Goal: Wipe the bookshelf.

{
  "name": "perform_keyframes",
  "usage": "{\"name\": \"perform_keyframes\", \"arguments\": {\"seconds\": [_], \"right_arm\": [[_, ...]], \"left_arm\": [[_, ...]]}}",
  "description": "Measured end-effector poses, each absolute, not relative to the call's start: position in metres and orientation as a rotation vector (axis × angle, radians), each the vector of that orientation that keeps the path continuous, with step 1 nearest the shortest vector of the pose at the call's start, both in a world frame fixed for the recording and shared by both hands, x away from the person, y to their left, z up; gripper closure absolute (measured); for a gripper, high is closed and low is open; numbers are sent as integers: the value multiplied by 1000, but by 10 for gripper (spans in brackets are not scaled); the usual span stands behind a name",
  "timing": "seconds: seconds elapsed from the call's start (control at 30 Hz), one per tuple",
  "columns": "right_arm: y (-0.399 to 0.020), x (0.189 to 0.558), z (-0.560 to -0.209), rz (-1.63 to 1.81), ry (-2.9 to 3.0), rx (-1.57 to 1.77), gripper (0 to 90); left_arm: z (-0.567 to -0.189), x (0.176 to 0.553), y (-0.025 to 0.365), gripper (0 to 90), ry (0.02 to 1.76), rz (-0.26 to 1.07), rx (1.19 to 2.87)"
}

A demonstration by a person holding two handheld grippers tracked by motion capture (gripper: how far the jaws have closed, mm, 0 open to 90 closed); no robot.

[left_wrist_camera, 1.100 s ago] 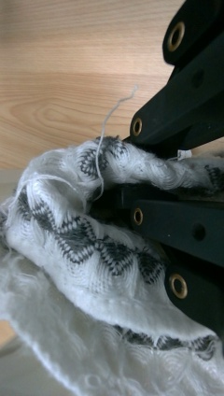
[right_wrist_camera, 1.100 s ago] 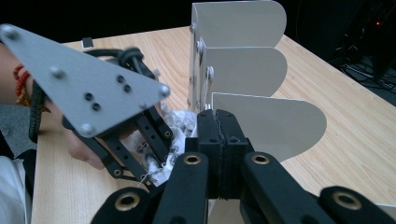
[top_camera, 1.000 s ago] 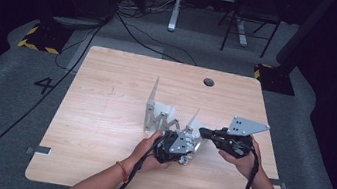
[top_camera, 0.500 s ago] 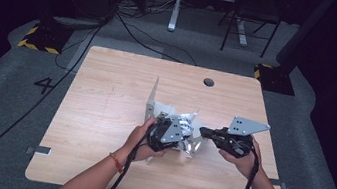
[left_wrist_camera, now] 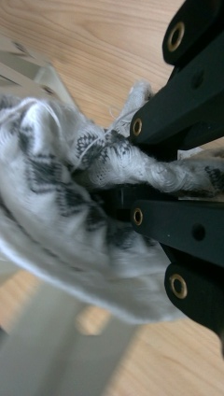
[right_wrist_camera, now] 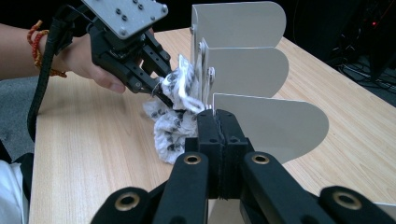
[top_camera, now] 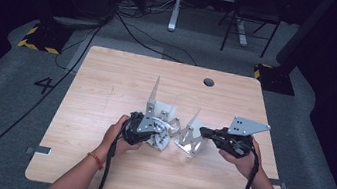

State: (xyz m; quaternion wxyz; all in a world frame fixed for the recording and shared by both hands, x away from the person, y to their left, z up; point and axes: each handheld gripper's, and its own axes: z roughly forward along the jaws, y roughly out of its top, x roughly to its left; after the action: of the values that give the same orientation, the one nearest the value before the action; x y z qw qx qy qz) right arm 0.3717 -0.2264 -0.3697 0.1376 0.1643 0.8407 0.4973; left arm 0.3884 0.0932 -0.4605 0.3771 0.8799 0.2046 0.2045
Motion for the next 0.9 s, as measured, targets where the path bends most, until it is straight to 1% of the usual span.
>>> {"name": "perform_keyframes", "arguments": {"seconds": [0.07, 0.1, 0.23, 0.33, 0.43, 0.47, 0.5, 0.57, 0.63, 0.7, 0.8, 0.9], "right_arm": [[-226, 372, -370, 1436, 2432, 476, 900], [-227, 372, -370, 1440, 2434, 470, 900], [-227, 371, -370, 1439, 2431, 469, 900], [-227, 371, -370, 1439, 2432, 467, 900], [-226, 371, -370, 1436, 2432, 463, 900], [-226, 371, -370, 1436, 2432, 463, 900], [-225, 371, -370, 1434, 2431, 459, 900], [-225, 371, -370, 1436, 2430, 459, 900], [-224, 371, -370, 1437, 2430, 460, 900], [-224, 371, -370, 1437, 2432, 454, 900], [-224, 371, -370, 1435, 2430, 455, 900], [-224, 371, -370, 1435, 2429, 456, 900]], "left_arm": [[-462, 390, 96, 839, 538, 538, 2263], [-466, 395, 104, 838, 583, 532, 2264], [-467, 401, 121, 837, 668, 537, 2210], [-464, 401, 126, 837, 686, 528, 2174], [-448, 396, 121, 837, 647, 541, 2093], [-448, 396, 121, 837, 647, 541, 2093], [-438, 392, 115, 837, 611, 553, 2056], [-430, 389, 110, 837, 584, 538, 2001], [-426, 387, 106, 837, 572, 540, 1981], [-422, 383, 90, 838, 527, 505, 1938], [-428, 375, 70, 839, 470, 443, 1942], [-438, 367, 46, 840, 403, 386, 1994]]}}
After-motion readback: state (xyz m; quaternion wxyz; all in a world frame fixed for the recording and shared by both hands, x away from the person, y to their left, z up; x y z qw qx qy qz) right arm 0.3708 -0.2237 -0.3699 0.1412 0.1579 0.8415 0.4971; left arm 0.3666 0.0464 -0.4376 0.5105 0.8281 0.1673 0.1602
